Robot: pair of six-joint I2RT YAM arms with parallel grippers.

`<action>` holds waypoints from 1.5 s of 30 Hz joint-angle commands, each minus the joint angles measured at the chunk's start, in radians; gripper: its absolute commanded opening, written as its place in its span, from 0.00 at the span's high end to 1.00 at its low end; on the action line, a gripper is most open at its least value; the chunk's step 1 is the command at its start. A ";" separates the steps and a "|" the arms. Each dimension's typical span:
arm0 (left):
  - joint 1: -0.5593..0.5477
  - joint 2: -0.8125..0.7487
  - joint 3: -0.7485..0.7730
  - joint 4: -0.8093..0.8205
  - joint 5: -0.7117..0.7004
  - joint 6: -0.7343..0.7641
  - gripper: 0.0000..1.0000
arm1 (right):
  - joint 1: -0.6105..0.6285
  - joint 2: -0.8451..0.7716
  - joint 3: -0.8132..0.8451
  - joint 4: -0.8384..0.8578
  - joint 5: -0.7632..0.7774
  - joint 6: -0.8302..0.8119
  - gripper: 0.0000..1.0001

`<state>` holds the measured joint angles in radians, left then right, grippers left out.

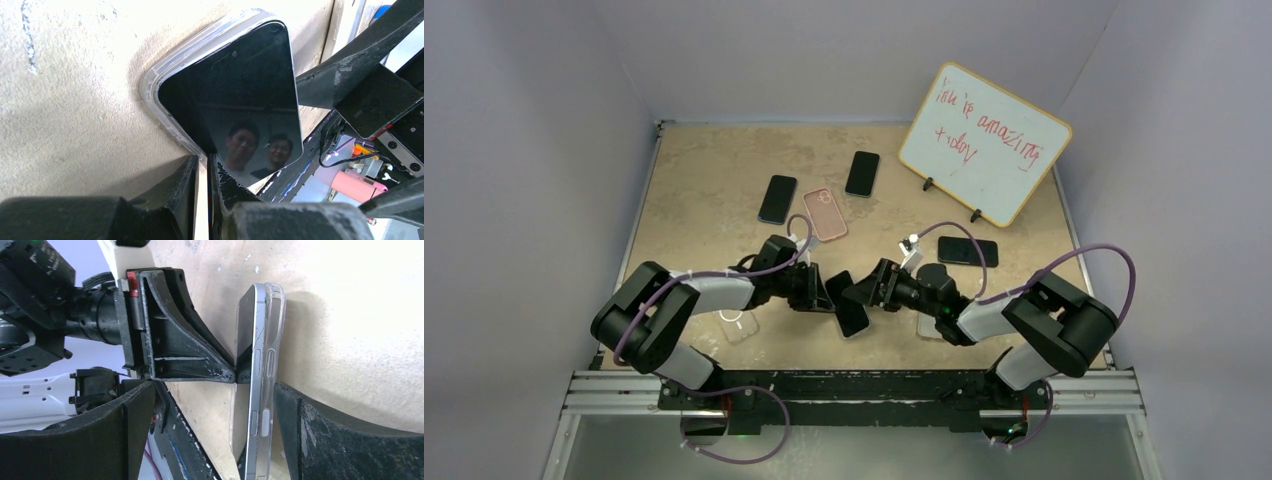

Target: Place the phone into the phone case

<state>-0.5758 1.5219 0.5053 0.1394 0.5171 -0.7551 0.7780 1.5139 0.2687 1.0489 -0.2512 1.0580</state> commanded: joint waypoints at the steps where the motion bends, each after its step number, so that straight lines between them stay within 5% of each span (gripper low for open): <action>1: -0.013 -0.007 -0.026 0.030 -0.011 0.017 0.85 | 0.033 -0.002 0.013 0.199 -0.153 0.048 0.13; 8: -0.012 -0.019 -0.036 0.011 -0.029 0.023 0.74 | 0.033 -0.003 0.009 0.192 -0.160 0.040 0.13; 21: -0.013 -0.039 -0.045 -0.016 -0.059 0.042 0.79 | 0.033 0.107 0.056 0.229 -0.208 0.081 0.20; 29: -0.013 -0.035 -0.020 -0.034 -0.056 0.049 0.79 | 0.033 0.095 0.050 0.152 -0.163 0.077 0.42; 36: -0.013 -0.038 -0.021 -0.035 -0.056 0.046 0.78 | 0.033 0.085 0.060 0.076 -0.139 0.063 0.81; 45: -0.013 -0.037 -0.024 -0.025 -0.053 0.036 0.78 | 0.033 0.041 0.112 -0.117 -0.095 -0.014 0.56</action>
<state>-0.5835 1.4773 0.4751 0.1188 0.5110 -0.7403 0.8032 1.5822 0.3286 1.0275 -0.3752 1.0966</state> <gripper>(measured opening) 0.220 0.413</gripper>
